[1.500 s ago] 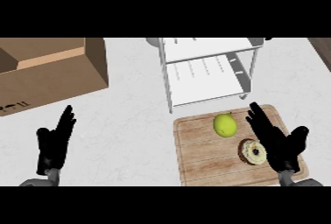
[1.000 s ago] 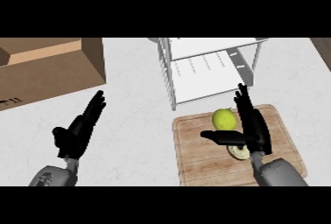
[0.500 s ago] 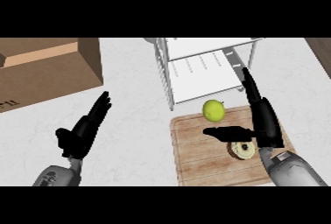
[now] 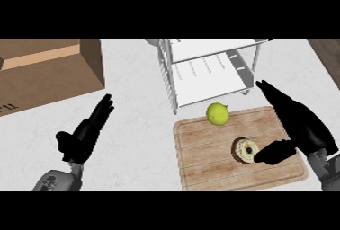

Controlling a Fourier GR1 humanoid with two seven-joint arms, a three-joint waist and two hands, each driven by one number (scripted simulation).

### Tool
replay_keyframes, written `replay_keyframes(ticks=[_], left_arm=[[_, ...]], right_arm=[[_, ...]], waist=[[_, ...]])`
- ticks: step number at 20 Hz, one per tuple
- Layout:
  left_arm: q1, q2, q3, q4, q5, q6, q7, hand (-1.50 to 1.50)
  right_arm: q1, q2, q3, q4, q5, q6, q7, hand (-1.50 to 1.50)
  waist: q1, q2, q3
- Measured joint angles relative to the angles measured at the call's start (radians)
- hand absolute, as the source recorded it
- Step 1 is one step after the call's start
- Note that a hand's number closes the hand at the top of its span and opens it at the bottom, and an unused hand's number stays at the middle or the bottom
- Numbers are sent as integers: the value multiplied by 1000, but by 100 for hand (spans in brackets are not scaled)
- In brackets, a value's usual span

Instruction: Pick the cupcake from the cutting board and place it in the tiered basket

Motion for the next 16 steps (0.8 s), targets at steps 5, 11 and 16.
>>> replay_keyframes(ticks=[5, 11, 16], left_arm=[[0, 3, 3, -10, 2, -8, 4, 0], [-14, -17, 4, 13, -6, -14, -7, 0], [-16, -28, 5, 28, -17, -16, -20, 0]], right_arm=[[-92, -66, 39, -185, -70, 214, 295, -150], [-165, -48, 54, -326, -146, 277, 475, -150], [-177, -38, 75, -341, -88, 264, 523, -150]], waist=[[11, 4, 4], [18, 11, 8], [20, 14, 9]])
